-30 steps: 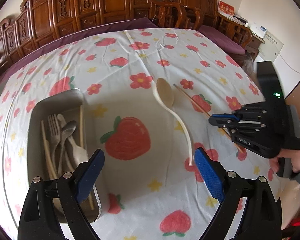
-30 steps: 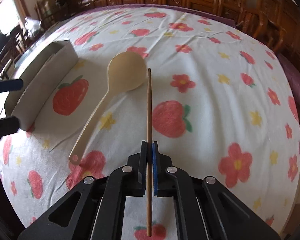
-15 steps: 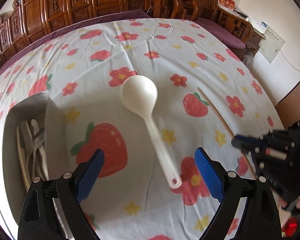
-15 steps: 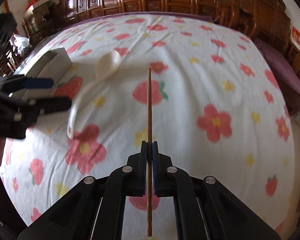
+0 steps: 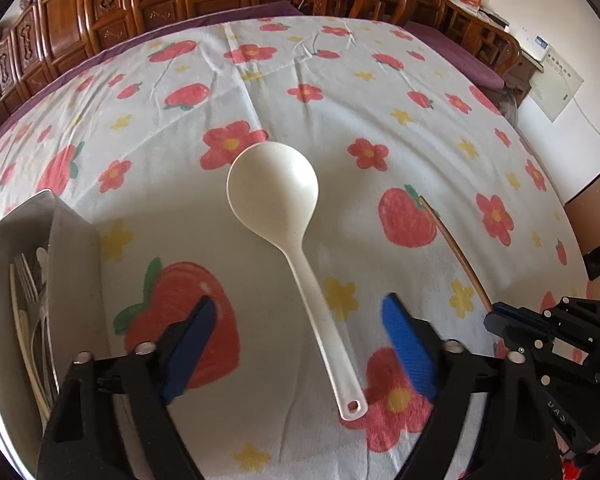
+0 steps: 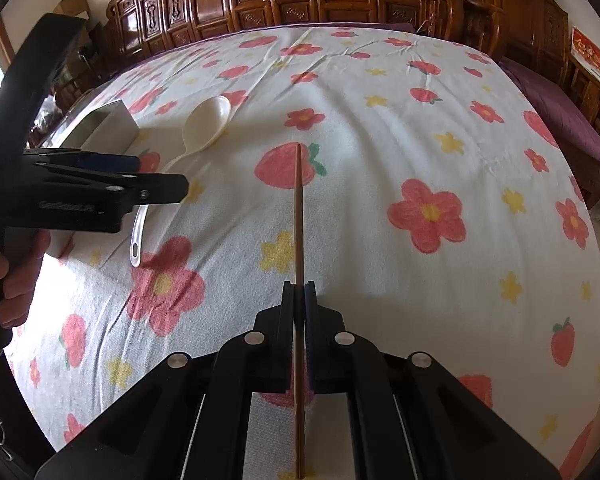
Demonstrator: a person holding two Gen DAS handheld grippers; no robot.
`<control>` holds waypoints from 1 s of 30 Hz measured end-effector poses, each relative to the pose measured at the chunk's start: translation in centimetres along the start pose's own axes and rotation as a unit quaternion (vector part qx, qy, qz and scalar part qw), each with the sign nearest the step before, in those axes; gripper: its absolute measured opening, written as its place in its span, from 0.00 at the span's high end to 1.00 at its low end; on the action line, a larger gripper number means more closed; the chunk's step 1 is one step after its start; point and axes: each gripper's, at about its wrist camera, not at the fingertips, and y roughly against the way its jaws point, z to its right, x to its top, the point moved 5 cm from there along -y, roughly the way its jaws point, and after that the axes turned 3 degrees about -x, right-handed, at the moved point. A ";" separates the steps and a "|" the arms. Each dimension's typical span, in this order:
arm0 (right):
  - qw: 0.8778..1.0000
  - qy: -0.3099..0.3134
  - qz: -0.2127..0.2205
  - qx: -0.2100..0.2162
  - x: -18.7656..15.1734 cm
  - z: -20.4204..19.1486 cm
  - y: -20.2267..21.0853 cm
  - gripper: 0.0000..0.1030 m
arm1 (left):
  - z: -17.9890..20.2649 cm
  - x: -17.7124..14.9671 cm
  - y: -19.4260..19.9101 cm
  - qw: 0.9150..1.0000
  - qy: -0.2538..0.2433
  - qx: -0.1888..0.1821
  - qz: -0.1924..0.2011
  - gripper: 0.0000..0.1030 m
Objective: Organize utensils
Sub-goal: 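Grasp the white plastic ladle by its handle with the left tool while the right tool holds the chopstick, then carry the white ladle over the grey tray and lower it in with the left tool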
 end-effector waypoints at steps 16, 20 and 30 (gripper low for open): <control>1.000 0.001 0.006 -0.003 0.0 -0.1 0.1 0.94 | 0.2 0.3 -0.6 1.000 0.001 0.000 -0.012 0.87; 1.000 0.001 0.006 -0.003 0.0 0.0 0.1 0.94 | -0.1 0.2 -0.1 1.000 0.006 0.001 -0.003 0.92; 1.000 -0.009 -0.003 -0.006 0.2 0.1 0.1 0.94 | -0.8 -0.1 3.1 1.000 0.001 0.004 0.025 0.92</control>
